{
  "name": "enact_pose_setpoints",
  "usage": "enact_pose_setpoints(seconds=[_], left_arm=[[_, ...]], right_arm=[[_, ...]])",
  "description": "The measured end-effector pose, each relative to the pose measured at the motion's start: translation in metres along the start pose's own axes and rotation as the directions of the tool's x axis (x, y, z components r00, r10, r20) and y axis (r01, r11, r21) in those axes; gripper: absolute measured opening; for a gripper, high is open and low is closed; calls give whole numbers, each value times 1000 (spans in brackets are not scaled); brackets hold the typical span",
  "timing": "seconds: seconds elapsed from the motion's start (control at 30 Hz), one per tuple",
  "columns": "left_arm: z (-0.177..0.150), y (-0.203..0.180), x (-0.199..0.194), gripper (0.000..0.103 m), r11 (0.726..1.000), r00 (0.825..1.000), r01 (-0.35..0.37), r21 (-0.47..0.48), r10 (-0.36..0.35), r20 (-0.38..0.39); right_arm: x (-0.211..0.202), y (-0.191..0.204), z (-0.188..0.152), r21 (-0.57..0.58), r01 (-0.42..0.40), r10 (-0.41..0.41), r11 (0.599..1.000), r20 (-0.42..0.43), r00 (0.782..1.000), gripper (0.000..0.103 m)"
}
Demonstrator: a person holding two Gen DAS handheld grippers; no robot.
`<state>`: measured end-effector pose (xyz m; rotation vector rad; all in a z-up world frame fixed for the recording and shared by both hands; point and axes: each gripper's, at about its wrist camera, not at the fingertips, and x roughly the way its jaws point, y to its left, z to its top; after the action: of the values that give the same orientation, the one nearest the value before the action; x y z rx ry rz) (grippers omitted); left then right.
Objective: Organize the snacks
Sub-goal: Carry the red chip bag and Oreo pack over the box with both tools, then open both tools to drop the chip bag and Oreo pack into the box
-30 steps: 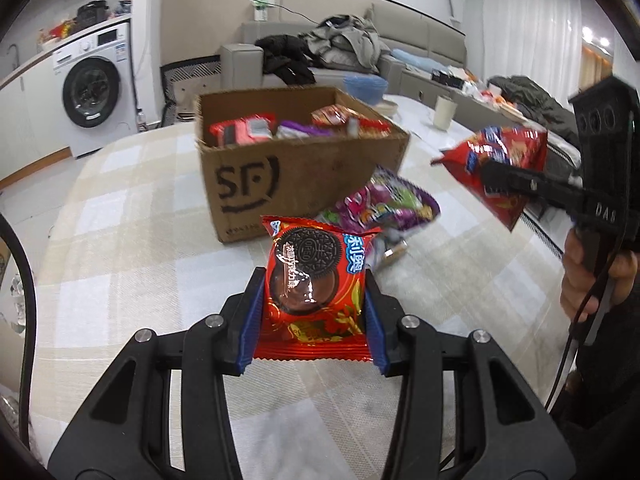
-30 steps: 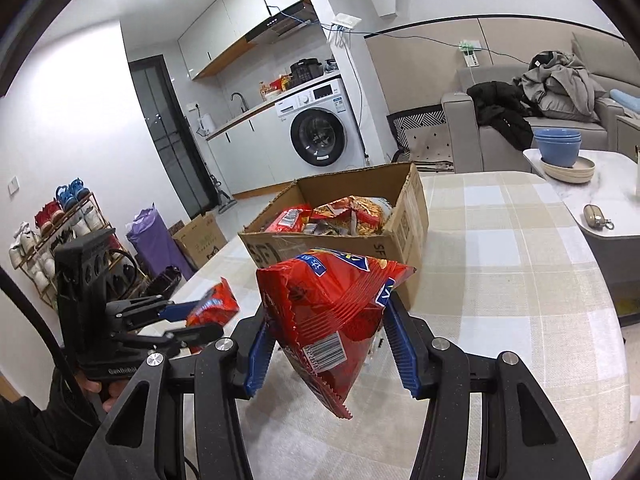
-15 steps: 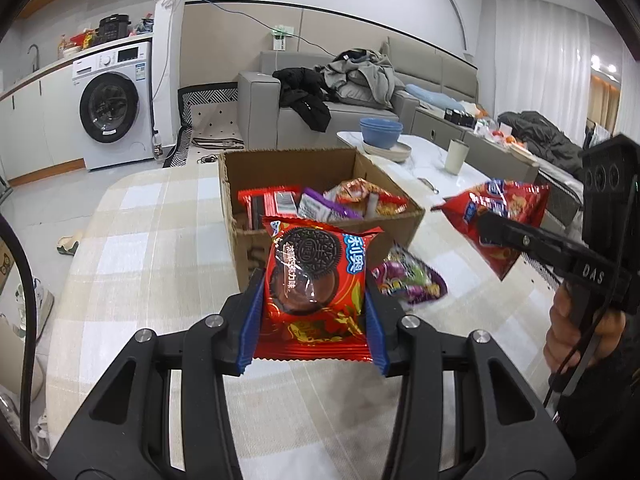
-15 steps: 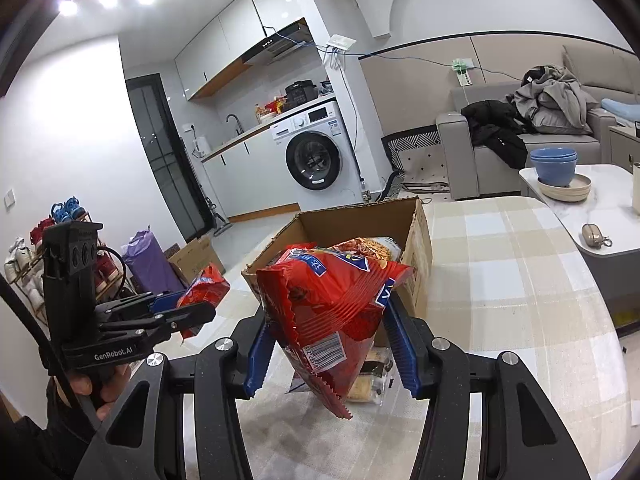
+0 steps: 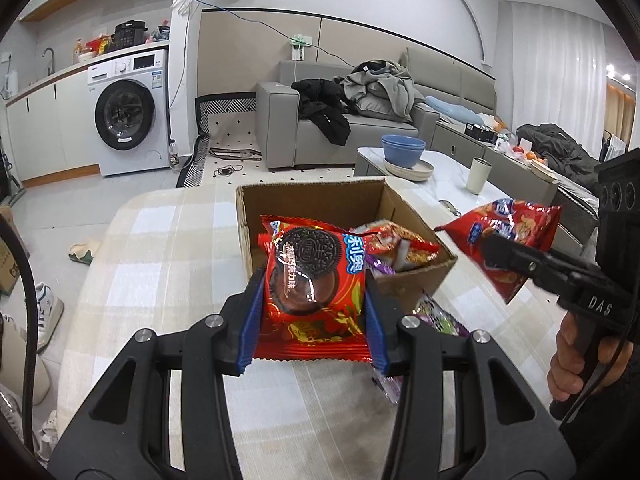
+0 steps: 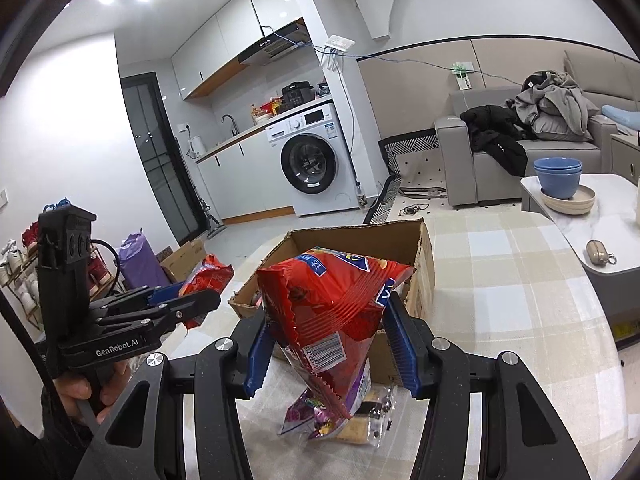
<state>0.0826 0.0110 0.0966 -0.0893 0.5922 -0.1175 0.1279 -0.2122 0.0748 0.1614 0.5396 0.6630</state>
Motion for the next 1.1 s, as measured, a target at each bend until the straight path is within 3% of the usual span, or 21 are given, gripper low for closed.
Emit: enact_pose_setpoints(seconds=[1.1], left_arm=[[47,13,125,41,996,993,-85,28,87,-80]], right_arm=[[94,-6,36,-48,53,-57,997,-86,995,53]])
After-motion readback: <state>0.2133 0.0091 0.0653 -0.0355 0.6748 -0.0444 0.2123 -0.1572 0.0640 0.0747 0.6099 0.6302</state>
